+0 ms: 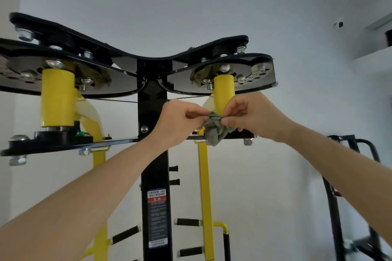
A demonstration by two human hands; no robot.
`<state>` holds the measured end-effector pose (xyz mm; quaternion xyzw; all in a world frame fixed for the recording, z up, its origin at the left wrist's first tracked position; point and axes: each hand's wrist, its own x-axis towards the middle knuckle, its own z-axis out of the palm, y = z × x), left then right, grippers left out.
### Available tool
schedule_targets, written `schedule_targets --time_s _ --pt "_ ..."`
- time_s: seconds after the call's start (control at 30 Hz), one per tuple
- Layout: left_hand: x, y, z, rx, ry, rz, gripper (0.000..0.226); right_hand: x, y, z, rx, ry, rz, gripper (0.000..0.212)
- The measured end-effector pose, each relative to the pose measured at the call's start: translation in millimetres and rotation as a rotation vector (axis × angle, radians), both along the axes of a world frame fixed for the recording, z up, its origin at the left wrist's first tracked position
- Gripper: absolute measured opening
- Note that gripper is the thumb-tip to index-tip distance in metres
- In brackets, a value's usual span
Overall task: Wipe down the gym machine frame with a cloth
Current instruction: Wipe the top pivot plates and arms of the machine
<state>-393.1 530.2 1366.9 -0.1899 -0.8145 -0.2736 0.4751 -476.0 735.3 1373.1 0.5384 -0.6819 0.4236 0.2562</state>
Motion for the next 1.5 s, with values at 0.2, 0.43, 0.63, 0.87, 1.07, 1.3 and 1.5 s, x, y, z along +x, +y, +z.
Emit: schedule_targets --time_s 0.2,0.43,0.63,0.87,1.07,1.3,1.5 --pt "0.4 16.9 4.6 -0.254 0.125 0.143 0.014 0.5 28.8 8.5 0.001 0.204 -0.16 0.01" --pt "-25.2 37.4 -4.1 -0.3 0.289 0.223 0.01 -13.3 22.9 -16.3 -0.154 0.577 -0.341 0.011" --pt "-31.9 28.1 -17.2 -0.213 0.307 0.143 0.008 -20.5 24.9 -39.0 -0.113 0.47 -0.246 0.034" --pt "-27.6 30.3 -17.5 -0.141 0.207 -0.011 0.026 -28.2 14.8 -26.5 -0.26 0.416 -0.189 0.025" --pt "-33.7 35.5 28.8 -0.005 0.403 0.126 0.009 -29.9 -10.4 11.7 -0.477 0.348 -0.212 0.015" --pt "-45.2 24.9 45.3 0.149 0.337 0.09 0.005 -28.6 -19.3 19.8 -0.544 0.31 -0.217 0.015" --pt "-36.7 1.6 13.7 0.083 0.036 -0.065 0.022 -29.1 3.7 -8.2 -0.293 0.246 -0.116 0.018"
